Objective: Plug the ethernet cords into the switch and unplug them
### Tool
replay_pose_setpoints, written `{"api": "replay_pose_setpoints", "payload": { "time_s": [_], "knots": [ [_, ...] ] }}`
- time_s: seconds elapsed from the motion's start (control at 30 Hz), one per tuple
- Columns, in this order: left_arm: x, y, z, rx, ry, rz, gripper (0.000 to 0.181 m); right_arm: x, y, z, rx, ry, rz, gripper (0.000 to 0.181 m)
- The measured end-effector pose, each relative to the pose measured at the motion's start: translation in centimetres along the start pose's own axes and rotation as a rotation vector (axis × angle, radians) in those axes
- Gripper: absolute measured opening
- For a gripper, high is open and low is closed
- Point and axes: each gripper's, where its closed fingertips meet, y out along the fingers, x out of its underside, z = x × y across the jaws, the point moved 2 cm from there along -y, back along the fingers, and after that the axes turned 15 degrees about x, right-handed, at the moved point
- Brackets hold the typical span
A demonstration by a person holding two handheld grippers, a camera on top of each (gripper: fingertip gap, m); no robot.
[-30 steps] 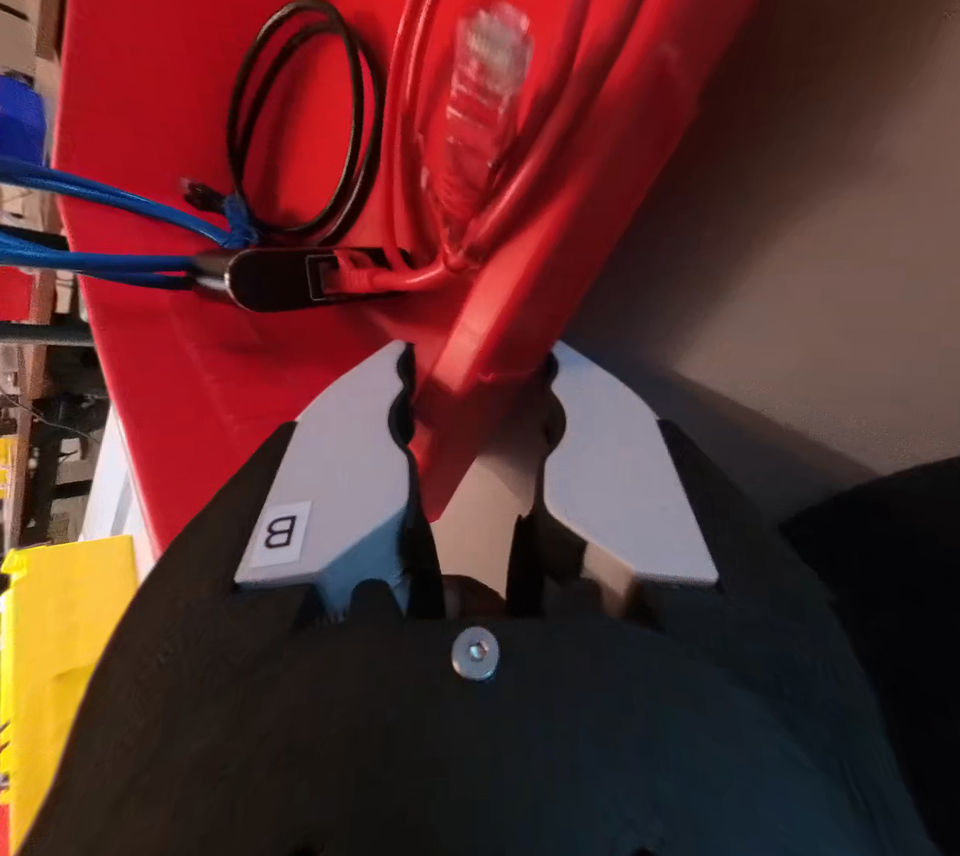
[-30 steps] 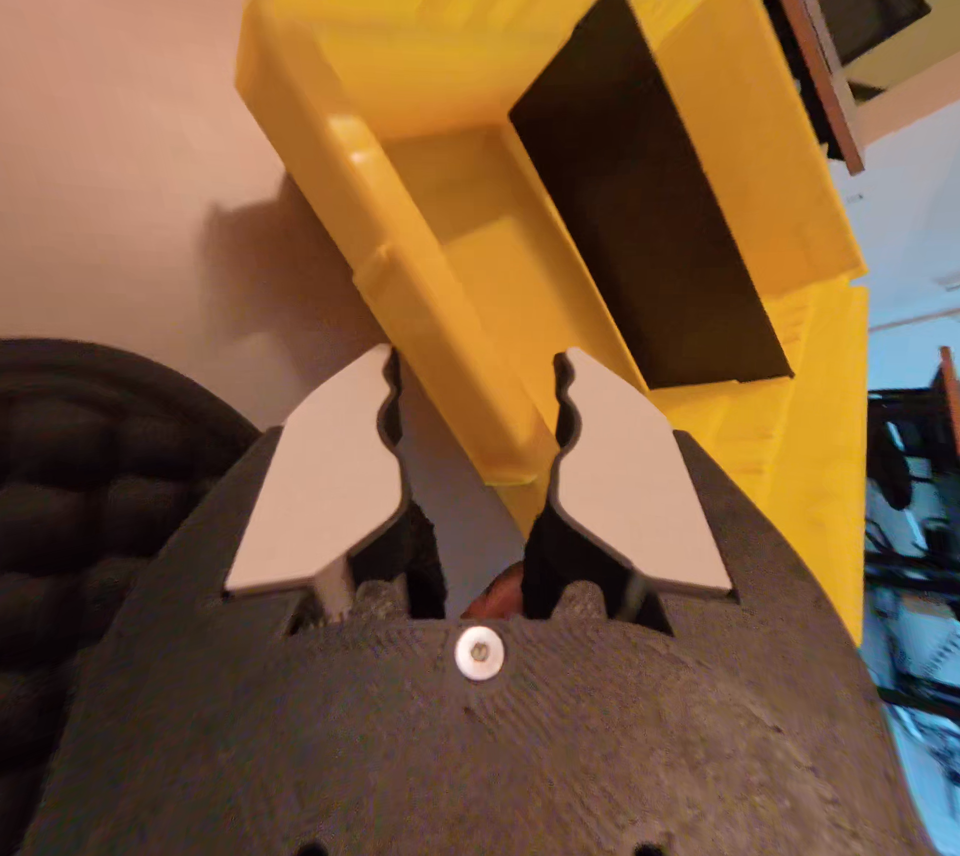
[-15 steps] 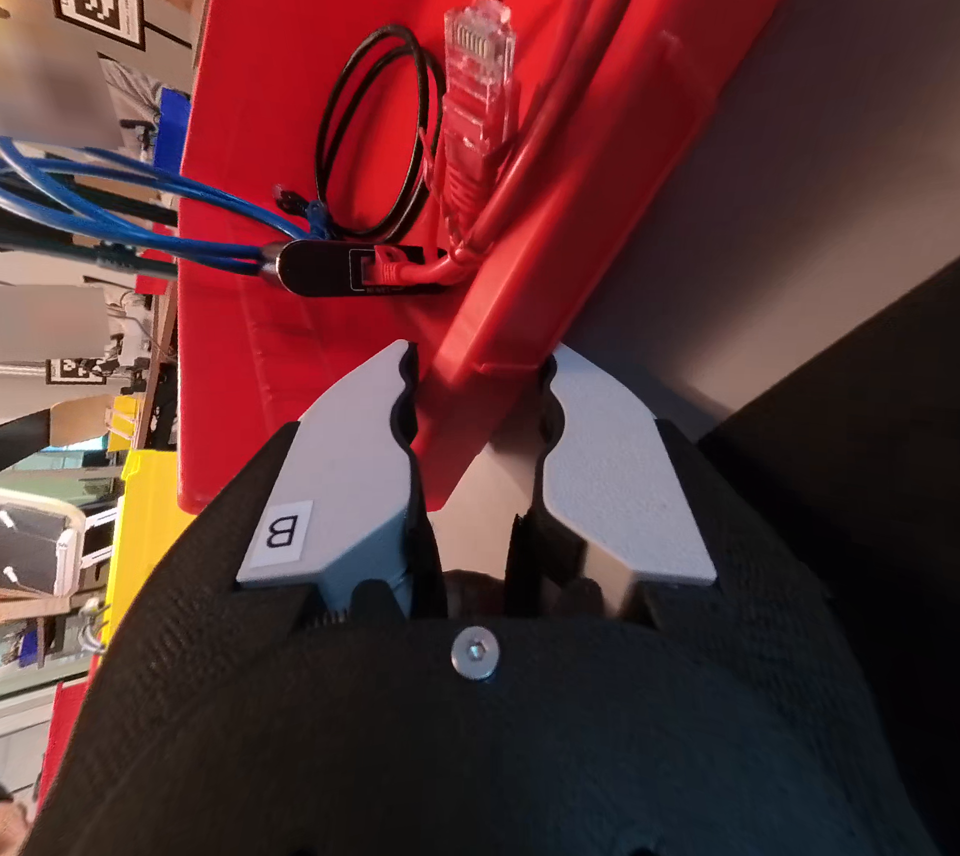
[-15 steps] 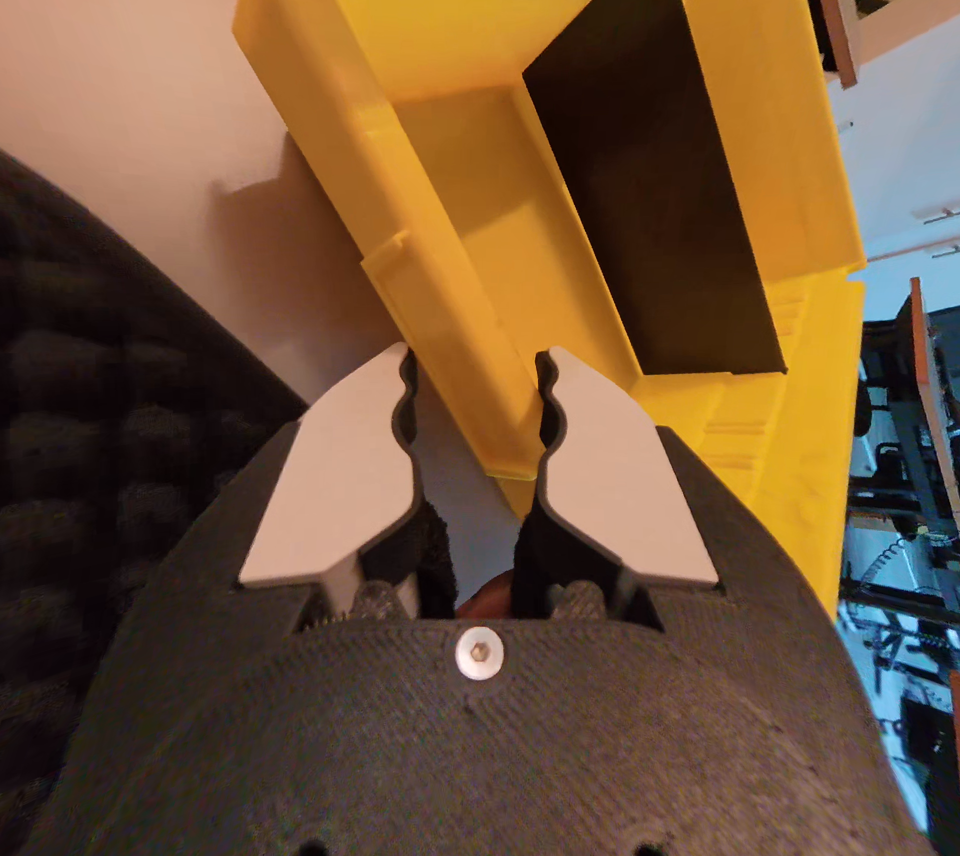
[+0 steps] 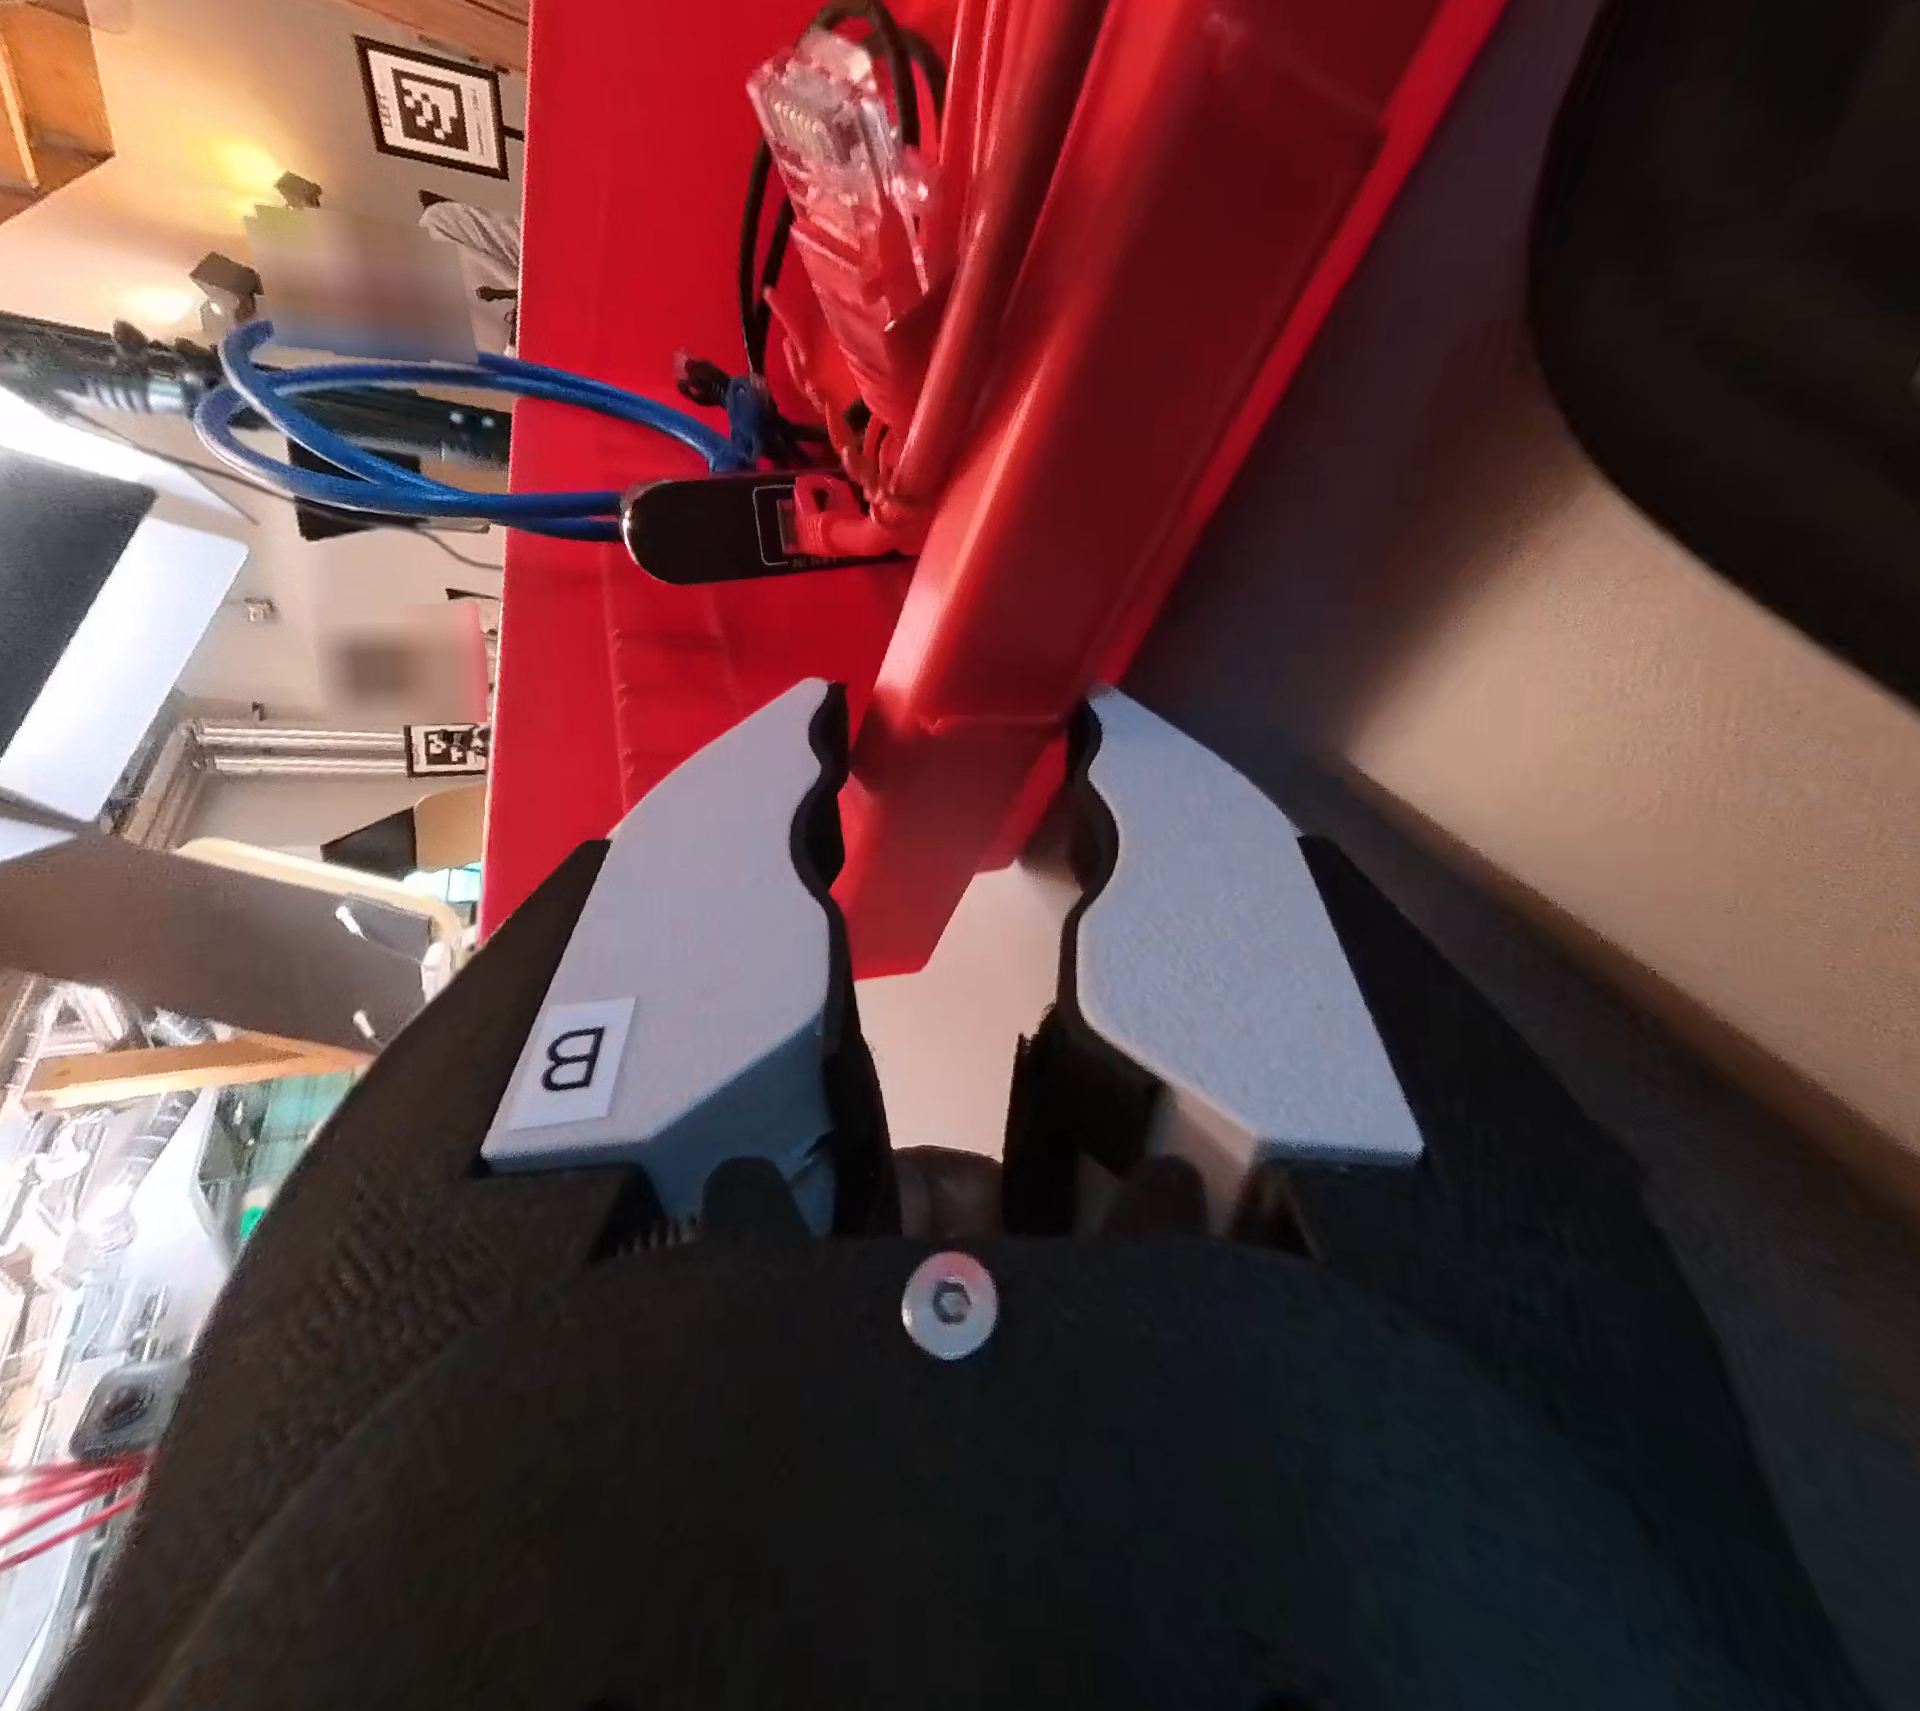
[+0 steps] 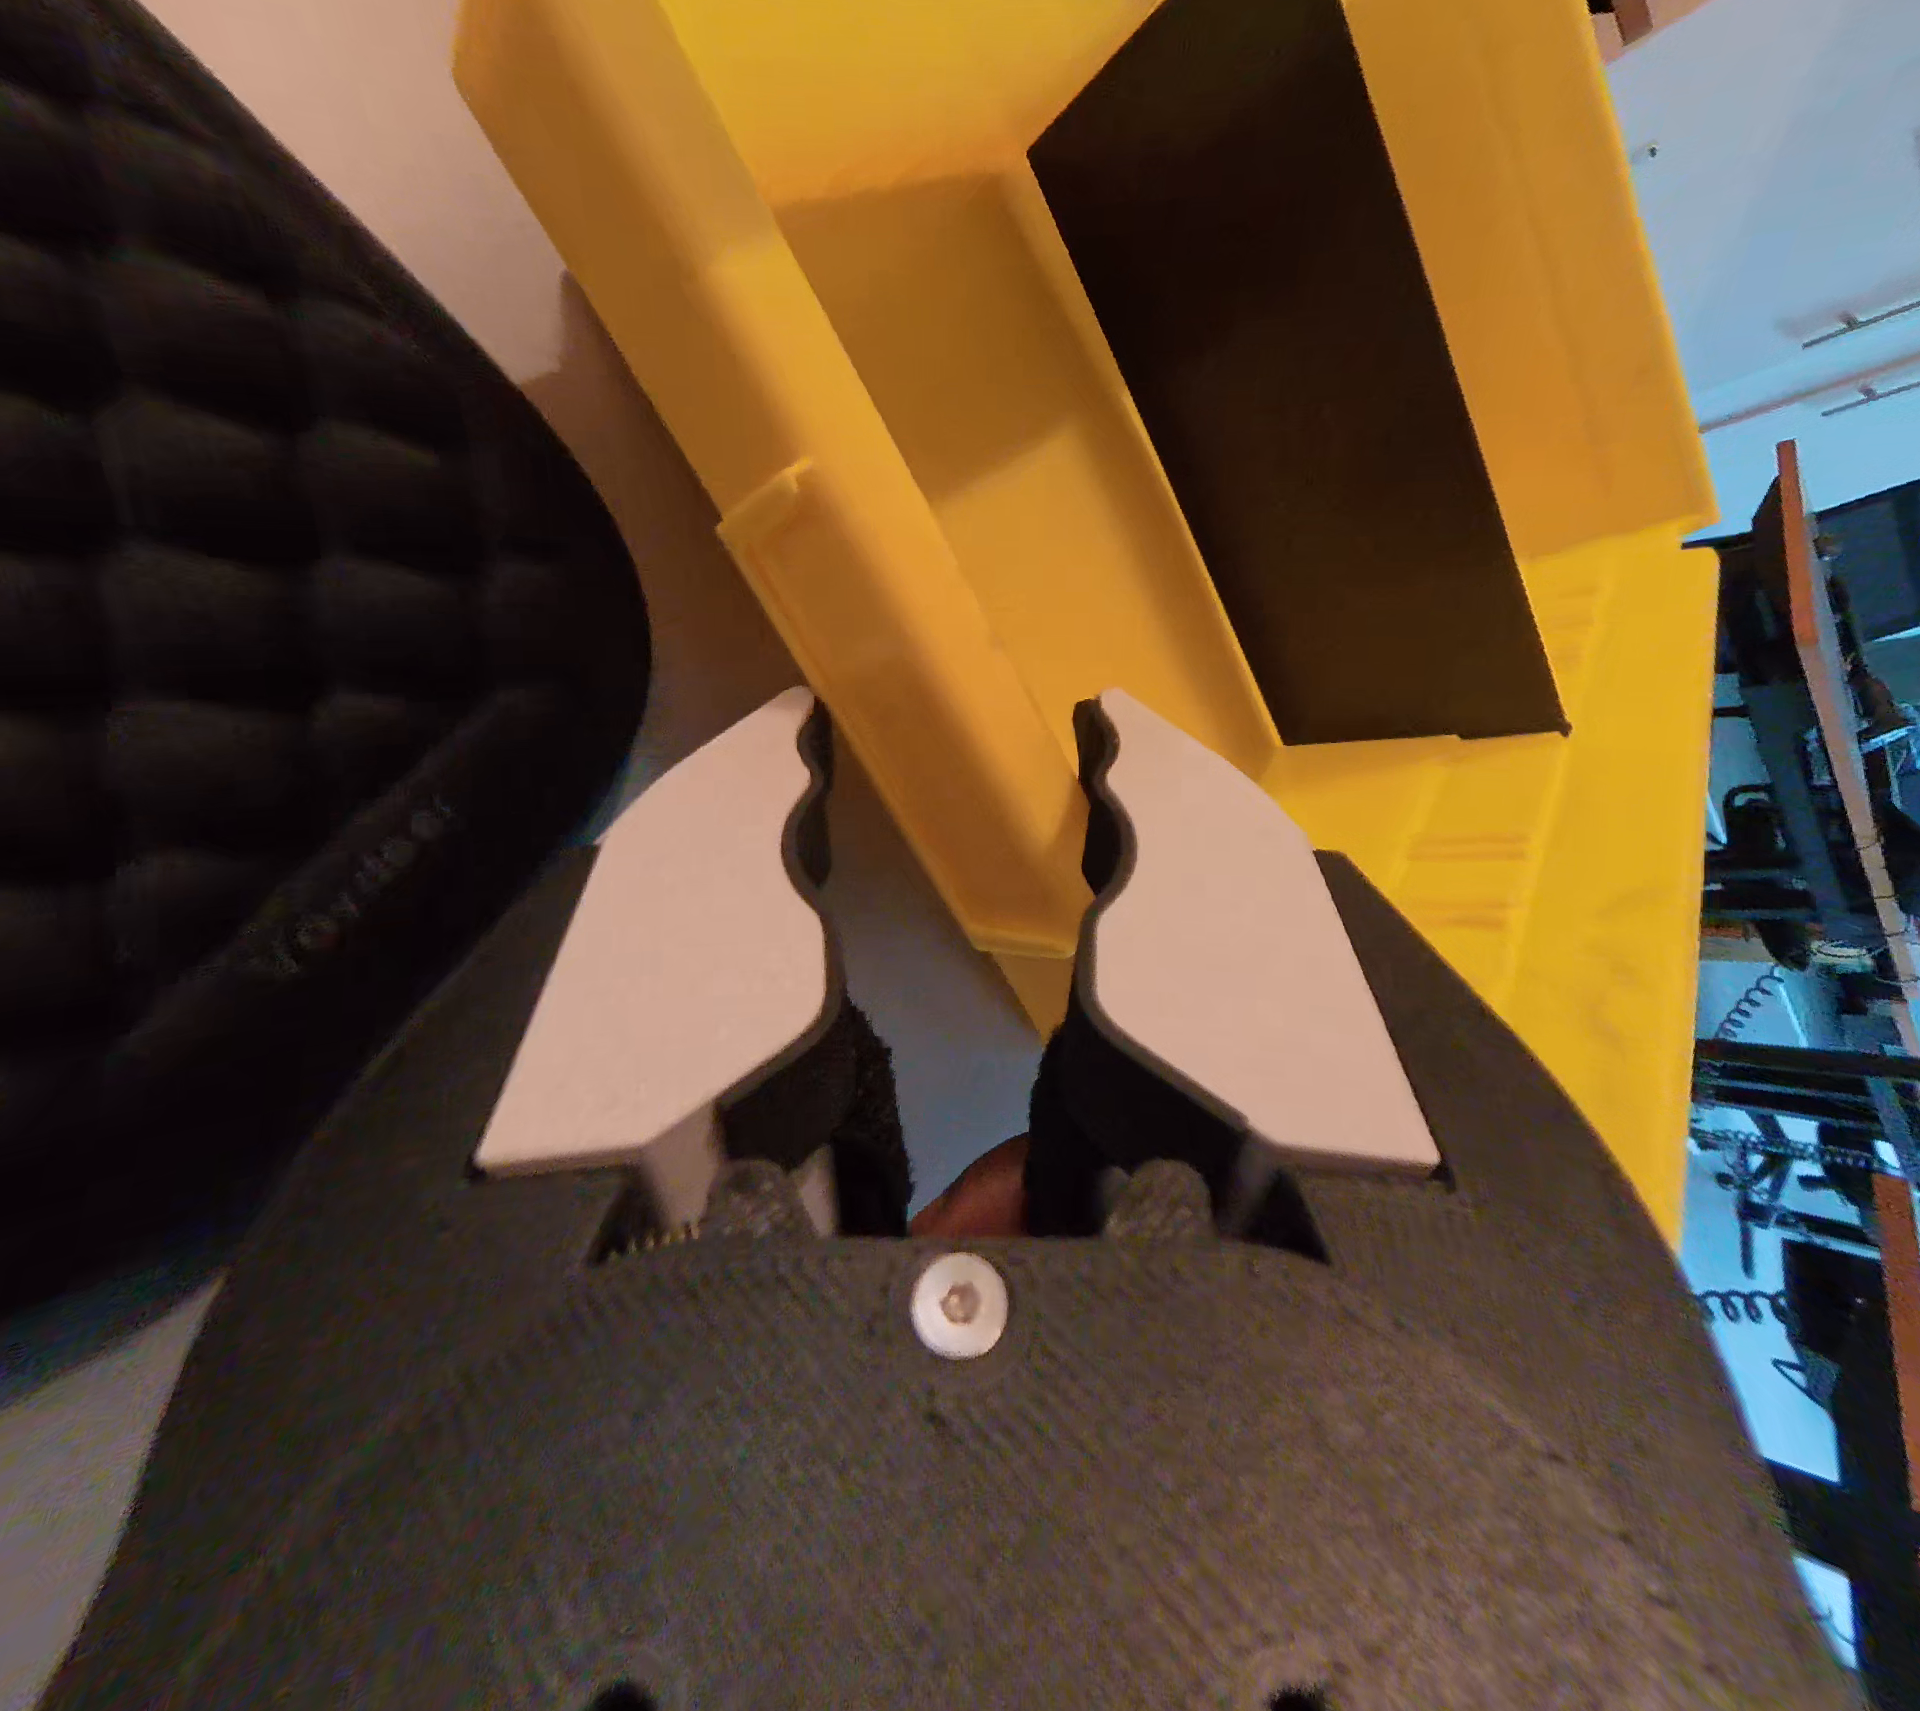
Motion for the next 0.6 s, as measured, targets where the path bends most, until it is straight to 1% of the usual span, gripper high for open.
{"api": "replay_pose_setpoints", "payload": {
  "time_s": [0.1,0.17,0.2,0.27,0.3,0.37,0.4,0.43,0.5,0.6],
  "knots": [
    [1.2,-0.8,0.2,0.021,-0.029,-0.012,0.041,0.8,-0.8,0.3,-0.003,0.011,0.010,0.047],
    [1.5,-1.4,0.4,0.056,-0.079,0.011,0.044,0.5,-1.7,0.3,-0.023,0.039,0.055,0.054],
    [1.2,-1.9,0.4,0.072,-0.146,0.058,0.049,-0.3,-2.4,0.4,-0.036,0.086,0.114,0.056],
    [0.4,-3.1,0.2,0.141,-0.348,0.167,0.059,-2.4,-4.2,0.8,-0.089,0.233,0.272,0.058],
    [0.1,-3.6,-0.2,0.148,-0.428,0.212,0.059,-3.6,-5.1,1.2,-0.114,0.323,0.357,0.058],
    [-0.8,-5.2,-2.2,0.100,-0.613,0.319,0.052,-5.6,-6.5,2.4,-0.132,0.480,0.508,0.058],
    [-1.2,-5.8,-2.7,0.131,-0.703,0.349,0.055,-6.5,-7.1,2.8,-0.139,0.531,0.569,0.057],
    [-1.7,-6.2,-2.8,0.197,-0.778,0.366,0.062,-7.4,-7.5,3.1,-0.146,0.573,0.618,0.056],
    [-2.6,-6.8,-2.6,0.288,-0.856,0.365,0.063,-9.0,-7.7,2.9,-0.179,0.634,0.667,0.052],
    [-3.4,-6.1,-1.2,0.393,-0.874,0.265,0.071,-10.7,-6.9,0.0,-0.316,0.614,0.635,0.052]
  ]
}}
